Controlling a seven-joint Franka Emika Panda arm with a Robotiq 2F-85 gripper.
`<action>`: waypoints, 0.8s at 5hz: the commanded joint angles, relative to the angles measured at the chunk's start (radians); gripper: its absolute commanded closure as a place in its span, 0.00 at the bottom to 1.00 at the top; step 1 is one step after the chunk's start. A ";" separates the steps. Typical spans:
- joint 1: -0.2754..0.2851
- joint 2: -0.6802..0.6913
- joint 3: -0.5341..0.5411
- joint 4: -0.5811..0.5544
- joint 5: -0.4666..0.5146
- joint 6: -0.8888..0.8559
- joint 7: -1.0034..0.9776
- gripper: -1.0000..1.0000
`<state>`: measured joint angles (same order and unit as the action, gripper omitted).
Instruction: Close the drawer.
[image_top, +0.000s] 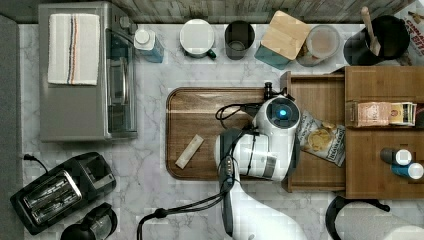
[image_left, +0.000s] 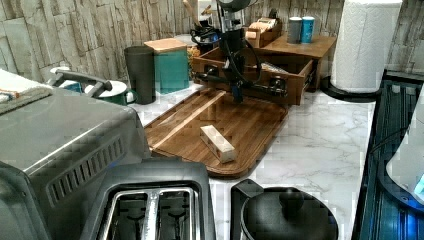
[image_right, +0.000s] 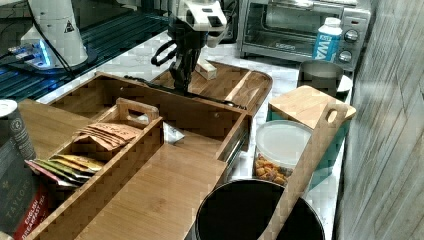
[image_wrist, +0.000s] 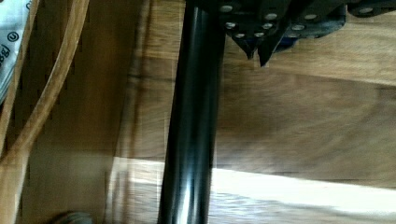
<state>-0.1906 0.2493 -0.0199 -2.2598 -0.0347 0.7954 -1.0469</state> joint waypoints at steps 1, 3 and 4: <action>-0.191 -0.037 -0.140 0.235 0.017 0.003 -0.162 1.00; -0.302 0.119 -0.166 0.439 0.185 0.014 -0.436 1.00; -0.375 0.188 -0.135 0.531 0.197 0.015 -0.479 1.00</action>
<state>-0.4419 0.3782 -0.1072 -2.0000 0.1638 0.6704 -1.4561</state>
